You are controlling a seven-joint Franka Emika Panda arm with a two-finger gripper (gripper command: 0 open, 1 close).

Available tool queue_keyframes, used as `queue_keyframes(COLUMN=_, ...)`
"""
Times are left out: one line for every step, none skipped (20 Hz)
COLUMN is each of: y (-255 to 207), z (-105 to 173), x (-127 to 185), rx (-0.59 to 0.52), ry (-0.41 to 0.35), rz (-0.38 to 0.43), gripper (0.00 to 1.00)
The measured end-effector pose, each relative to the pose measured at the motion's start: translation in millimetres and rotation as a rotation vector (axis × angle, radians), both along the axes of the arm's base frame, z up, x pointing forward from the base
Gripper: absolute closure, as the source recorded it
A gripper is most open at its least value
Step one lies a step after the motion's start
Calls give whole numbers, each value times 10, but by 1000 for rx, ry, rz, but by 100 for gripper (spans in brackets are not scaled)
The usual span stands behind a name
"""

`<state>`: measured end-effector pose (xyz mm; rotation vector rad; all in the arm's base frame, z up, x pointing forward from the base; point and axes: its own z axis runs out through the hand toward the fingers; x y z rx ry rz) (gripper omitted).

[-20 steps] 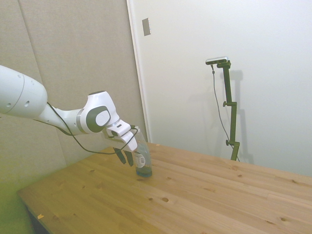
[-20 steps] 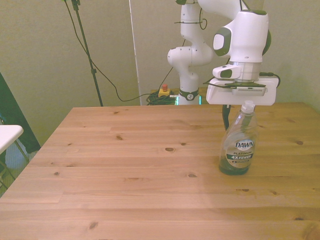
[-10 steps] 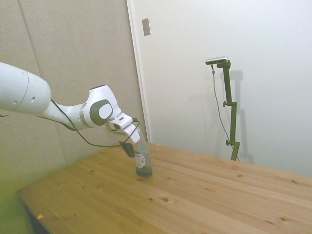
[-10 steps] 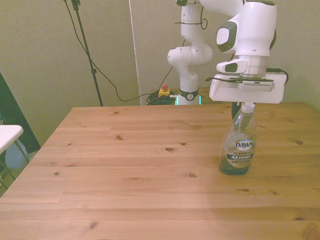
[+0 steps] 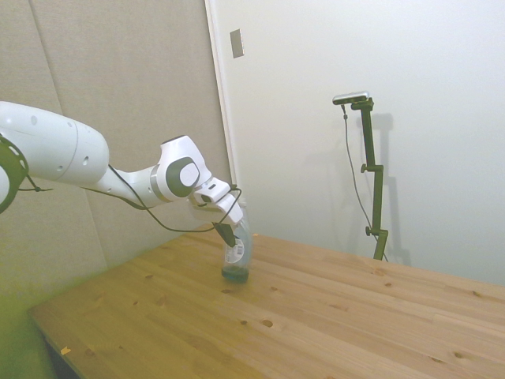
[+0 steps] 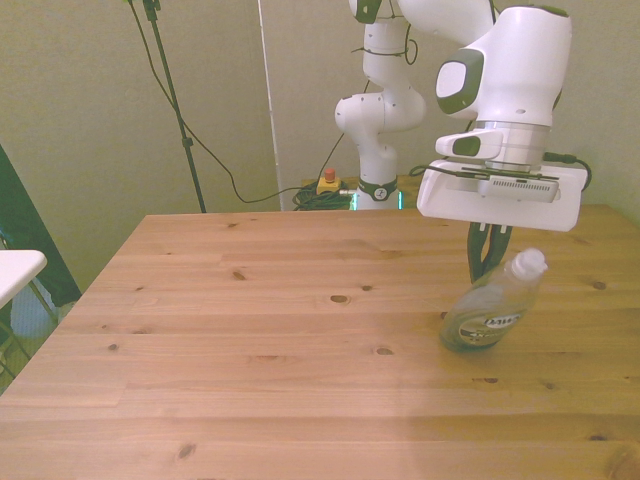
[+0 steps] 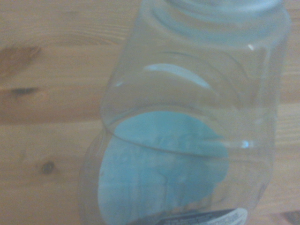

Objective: Knock down the dish soap

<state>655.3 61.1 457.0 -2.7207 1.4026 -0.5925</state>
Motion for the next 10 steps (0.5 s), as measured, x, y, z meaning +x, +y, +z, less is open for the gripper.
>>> queue_keyframes(y=19, z=5, x=71, rx=1, ry=-9, rz=-2, gripper=100)
queue_keyframes(y=44, z=12, x=140, rx=2, ry=-18, rz=-4, gripper=100)
queue_keyframes(y=63, z=17, x=204, rx=2, ry=-26, rz=-5, gripper=100)
queue_keyframes(y=75, z=16, x=268, rx=2, ry=-33, rz=-8, gripper=100)
queue_keyframes(y=81, z=11, x=327, rx=1, ry=-40, rz=-11, gripper=100)
queue_keyframes(y=80, z=5, x=384, rx=0, ry=-46, rz=-16, gripper=100)
queue_keyframes(y=68, z=-1, x=439, rx=-2, ry=-53, rz=-22, gripper=100)
queue_keyframes(y=53, z=-7, x=487, rx=-4, ry=-58, rz=-28, gripper=100)
queue_keyframes(y=35, z=-12, x=529, rx=-6, ry=-63, rz=-33, gripper=100)
queue_keyframes(y=17, z=-20, x=569, rx=-7, ry=-67, rz=-40, gripper=100)
